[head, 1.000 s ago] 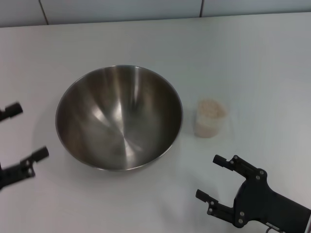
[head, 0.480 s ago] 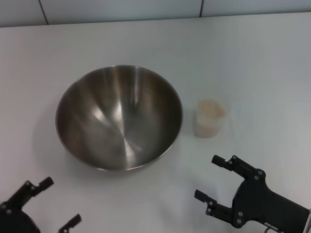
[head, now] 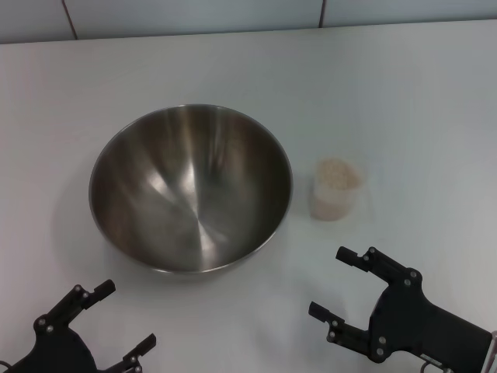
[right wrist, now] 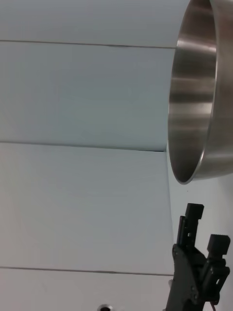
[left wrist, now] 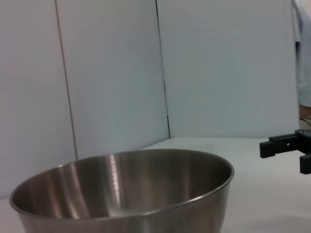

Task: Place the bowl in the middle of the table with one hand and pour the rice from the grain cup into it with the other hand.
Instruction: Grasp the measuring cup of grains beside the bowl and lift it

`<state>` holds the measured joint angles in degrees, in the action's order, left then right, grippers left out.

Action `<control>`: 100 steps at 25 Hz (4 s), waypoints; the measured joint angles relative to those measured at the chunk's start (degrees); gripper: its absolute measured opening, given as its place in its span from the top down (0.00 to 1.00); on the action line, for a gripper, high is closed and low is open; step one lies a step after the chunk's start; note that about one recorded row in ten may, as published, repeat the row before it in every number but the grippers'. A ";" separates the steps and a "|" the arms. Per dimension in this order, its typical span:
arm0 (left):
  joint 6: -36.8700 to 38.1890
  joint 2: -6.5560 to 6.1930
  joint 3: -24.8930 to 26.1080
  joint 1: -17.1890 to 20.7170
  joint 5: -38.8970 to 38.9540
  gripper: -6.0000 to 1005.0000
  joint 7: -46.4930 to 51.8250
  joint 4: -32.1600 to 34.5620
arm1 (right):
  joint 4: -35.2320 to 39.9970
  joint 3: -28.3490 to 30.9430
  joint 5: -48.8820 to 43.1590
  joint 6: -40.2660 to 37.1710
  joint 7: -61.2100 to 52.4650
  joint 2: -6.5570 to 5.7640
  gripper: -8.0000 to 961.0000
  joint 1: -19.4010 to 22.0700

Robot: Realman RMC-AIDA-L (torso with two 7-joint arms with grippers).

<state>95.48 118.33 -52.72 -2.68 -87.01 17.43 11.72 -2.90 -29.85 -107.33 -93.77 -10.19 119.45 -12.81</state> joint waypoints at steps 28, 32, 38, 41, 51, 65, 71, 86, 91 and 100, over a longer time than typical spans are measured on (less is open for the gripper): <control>0.08 -0.04 0.07 -0.56 0.00 0.14 1.50 -0.35 | -8.72 32.88 0.38 16.10 12.54 0.17 0.19 0.59; 0.15 -0.12 0.07 -0.56 0.00 0.14 2.87 0.11 | -8.96 33.29 0.38 16.92 12.57 0.17 0.19 -0.01; -0.02 -0.12 -0.03 -0.71 0.00 0.14 2.88 0.17 | -9.13 34.35 0.38 17.08 12.60 0.23 0.19 -0.65; -0.13 -0.12 -0.09 -0.85 0.01 0.14 2.88 0.17 | -9.14 34.45 0.38 17.58 12.63 0.26 0.19 -1.41; -0.20 -0.12 -0.11 -1.29 0.00 0.14 2.87 -0.21 | -10.05 35.10 0.38 21.56 12.65 0.35 0.19 -3.74; -0.21 -0.12 -0.10 -1.35 0.00 0.14 2.85 -0.20 | -9.98 37.49 0.46 23.13 12.66 0.35 0.20 -6.17; -0.21 -0.12 -0.10 -1.36 0.00 0.14 2.73 -0.34 | -10.08 37.88 0.46 24.11 12.66 0.35 0.21 -6.73; -0.43 -0.12 -0.19 -1.53 0.00 0.14 2.78 -0.38 | -10.46 38.20 0.46 24.14 12.71 0.35 0.55 -6.65; -0.47 -0.05 -0.19 -1.54 0.00 0.14 2.79 -0.37 | -10.50 38.56 0.46 23.16 12.72 0.35 0.77 -6.38; -0.47 -0.10 -0.19 -1.54 0.00 0.14 2.87 -0.39 | -10.55 38.98 0.32 12.37 12.71 0.29 0.95 -5.36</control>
<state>95.00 118.23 -52.91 -4.22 -87.01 20.30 11.33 -13.45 9.14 -107.01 -81.40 2.52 119.74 -18.17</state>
